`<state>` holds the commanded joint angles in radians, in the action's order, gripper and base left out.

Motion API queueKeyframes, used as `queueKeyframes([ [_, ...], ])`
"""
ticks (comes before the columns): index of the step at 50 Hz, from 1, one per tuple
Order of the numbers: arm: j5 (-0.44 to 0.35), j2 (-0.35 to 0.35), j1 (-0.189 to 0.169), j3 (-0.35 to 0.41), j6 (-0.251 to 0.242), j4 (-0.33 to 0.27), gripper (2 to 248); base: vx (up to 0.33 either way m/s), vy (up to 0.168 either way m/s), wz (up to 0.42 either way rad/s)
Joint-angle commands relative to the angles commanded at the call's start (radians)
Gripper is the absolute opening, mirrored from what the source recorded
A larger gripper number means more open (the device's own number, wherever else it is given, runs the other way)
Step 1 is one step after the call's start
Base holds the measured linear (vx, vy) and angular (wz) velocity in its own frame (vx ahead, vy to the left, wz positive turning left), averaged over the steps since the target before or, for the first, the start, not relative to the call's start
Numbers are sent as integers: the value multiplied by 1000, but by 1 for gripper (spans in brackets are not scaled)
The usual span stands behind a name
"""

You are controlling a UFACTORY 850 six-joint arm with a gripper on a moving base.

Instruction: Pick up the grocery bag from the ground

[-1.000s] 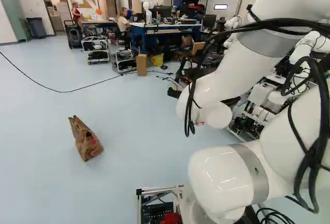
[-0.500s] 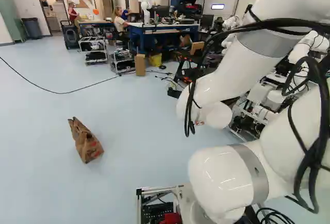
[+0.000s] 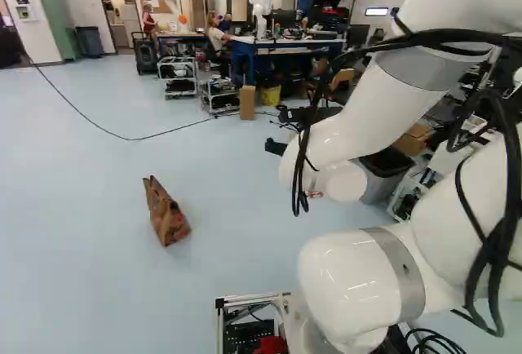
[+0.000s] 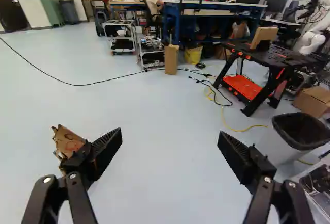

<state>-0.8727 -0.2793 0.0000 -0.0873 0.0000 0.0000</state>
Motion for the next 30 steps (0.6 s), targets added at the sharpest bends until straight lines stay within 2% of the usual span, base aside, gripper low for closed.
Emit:
queueKeyframes([
  [20,0,0,0,0,0,0,247,44,216,380],
  [30,0,0,0,0,0,0,247,67,190,296],
])
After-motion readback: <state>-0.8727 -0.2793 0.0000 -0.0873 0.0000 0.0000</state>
